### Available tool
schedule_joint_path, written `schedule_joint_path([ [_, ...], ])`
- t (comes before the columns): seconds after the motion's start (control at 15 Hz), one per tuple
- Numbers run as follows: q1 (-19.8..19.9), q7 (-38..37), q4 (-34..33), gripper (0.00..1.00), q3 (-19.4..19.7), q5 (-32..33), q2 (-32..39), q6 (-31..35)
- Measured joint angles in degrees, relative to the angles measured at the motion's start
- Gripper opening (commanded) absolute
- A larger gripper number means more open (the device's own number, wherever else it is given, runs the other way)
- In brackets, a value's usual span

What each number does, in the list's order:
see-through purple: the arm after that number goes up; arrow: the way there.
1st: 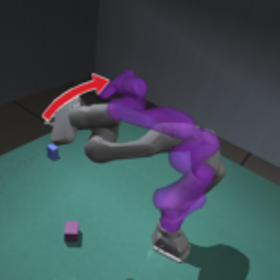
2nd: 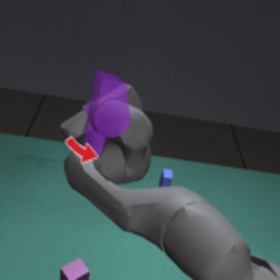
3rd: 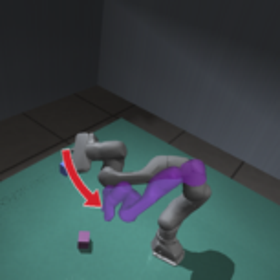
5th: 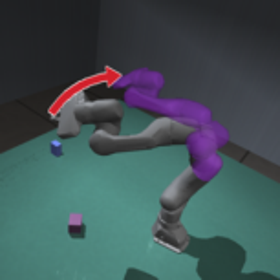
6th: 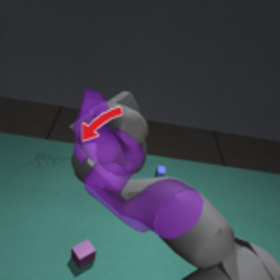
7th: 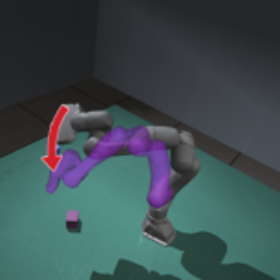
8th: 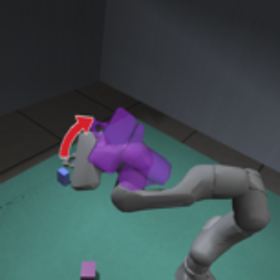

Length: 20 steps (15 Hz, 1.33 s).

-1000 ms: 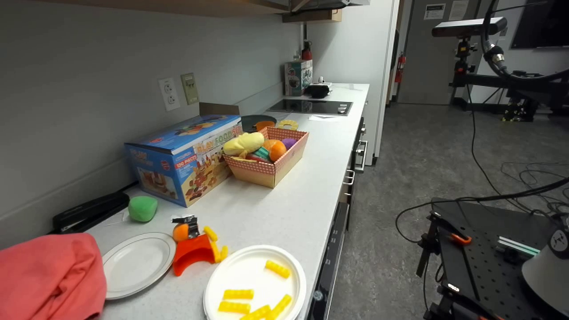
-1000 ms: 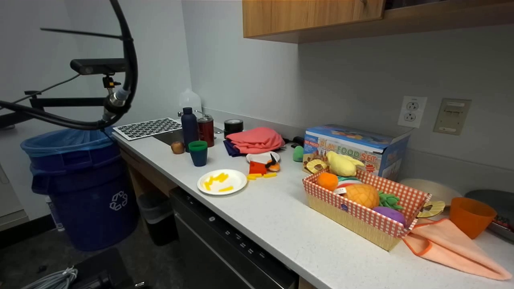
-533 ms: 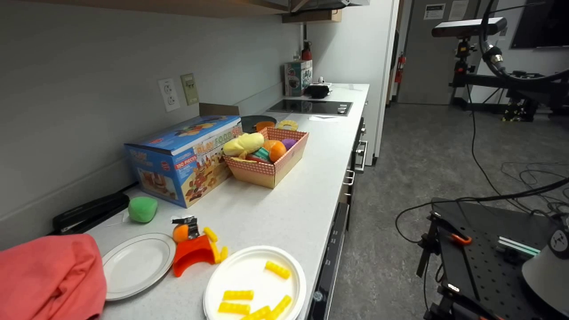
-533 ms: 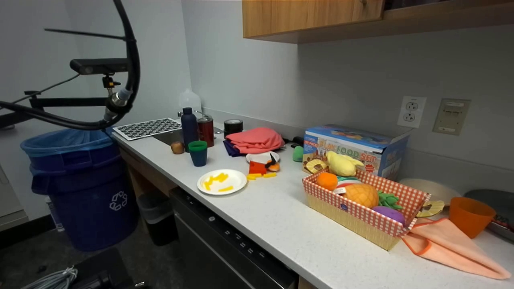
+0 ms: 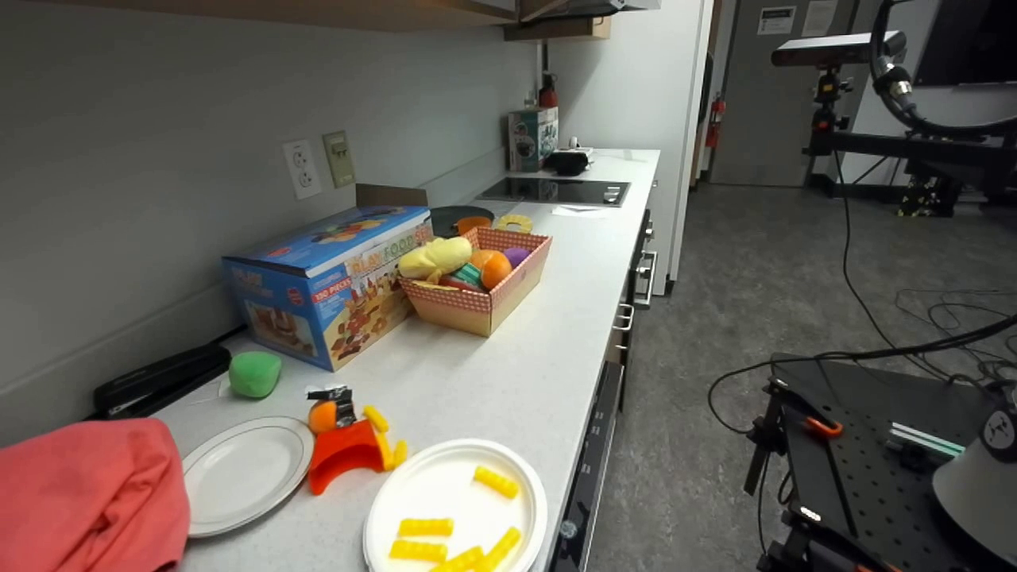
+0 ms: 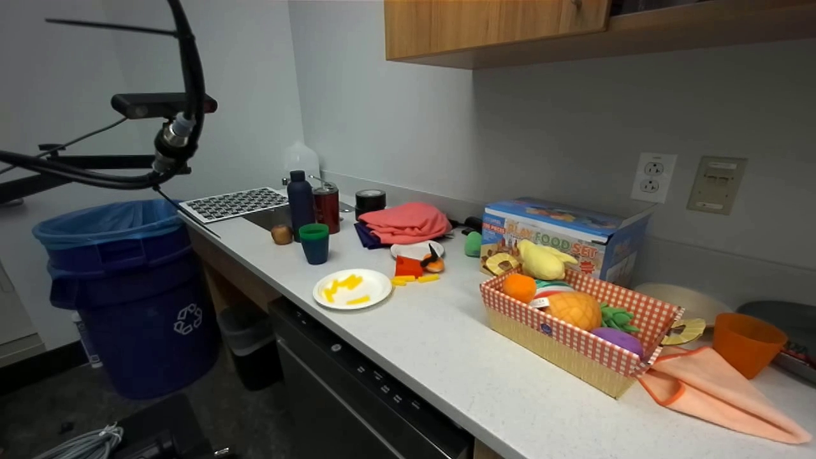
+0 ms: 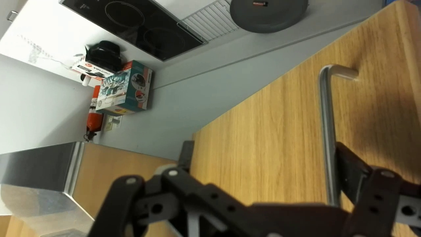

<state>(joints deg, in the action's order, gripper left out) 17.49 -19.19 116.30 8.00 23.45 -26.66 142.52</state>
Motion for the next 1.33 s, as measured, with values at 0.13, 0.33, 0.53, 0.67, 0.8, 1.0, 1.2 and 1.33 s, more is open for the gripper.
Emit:
schedule_joint_path([
  [0.13, 0.0, 4.2, 0.7, 1.0, 1.4, -2.9, -1.1, 0.1],
  [0.33, 0.1, 6.8, 1.4, 1.0, 2.3, -4.7, -1.8, 0.3],
  [0.53, 0.3, 7.9, 1.9, 1.0, 2.9, -5.6, -2.3, 0.8],
  [0.67, 0.3, 9.2, 2.6, 1.0, 3.6, -6.5, -2.9, 1.5],
  [0.8, 0.4, 10.5, 3.5, 1.0, 4.4, -7.3, -3.6, 2.5],
  [1.0, 0.5, 11.3, 4.8, 1.0, 5.1, -8.0, -4.3, 4.2],
  [1.2, 0.6, 12.3, 5.0, 1.0, 5.3, -9.0, -4.7, 4.4],
  [1.33, 0.6, 15.7, 4.4, 1.0, 5.8, -11.2, -4.6, 3.4],
])
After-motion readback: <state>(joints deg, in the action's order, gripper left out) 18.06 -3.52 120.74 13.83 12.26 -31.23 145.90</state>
